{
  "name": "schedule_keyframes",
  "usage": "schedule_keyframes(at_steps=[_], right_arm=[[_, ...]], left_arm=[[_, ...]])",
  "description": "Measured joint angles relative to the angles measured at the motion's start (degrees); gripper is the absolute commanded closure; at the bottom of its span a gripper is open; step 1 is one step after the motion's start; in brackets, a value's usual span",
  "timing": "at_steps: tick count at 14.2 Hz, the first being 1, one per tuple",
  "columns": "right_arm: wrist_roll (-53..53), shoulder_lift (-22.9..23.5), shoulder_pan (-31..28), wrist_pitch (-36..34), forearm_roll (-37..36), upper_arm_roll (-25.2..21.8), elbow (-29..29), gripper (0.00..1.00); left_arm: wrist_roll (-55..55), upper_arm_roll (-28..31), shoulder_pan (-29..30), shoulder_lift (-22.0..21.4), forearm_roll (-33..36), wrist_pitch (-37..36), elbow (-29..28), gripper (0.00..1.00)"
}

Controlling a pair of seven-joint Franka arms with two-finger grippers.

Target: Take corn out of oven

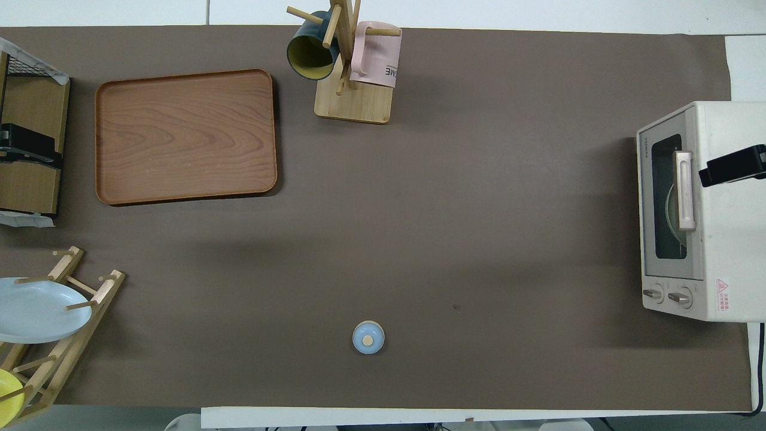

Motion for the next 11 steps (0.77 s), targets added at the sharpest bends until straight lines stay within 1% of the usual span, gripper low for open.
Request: schedule_keyframes(at_steps=[8,9,11], right_arm=[[1.72,0.7,-0.27,0.09,0.06,-0.77,-0.39,0.0],[1.72,0.7,-0.26,0.09,0.07,-0.76,-0.38,0.04],[1.69,0.7,-0.15,0.1,0.1,-0.72,-0.42,0.51]], left_arm=[[0.0,0.0,0.0,0.0,0.0,0.0,0.0,0.0],[0.0,0.0,0.0,0.0,0.0,0.0,0.0,0.0],[0.0,0.0,0.0,0.0,0.0,0.0,0.0,0.0]])
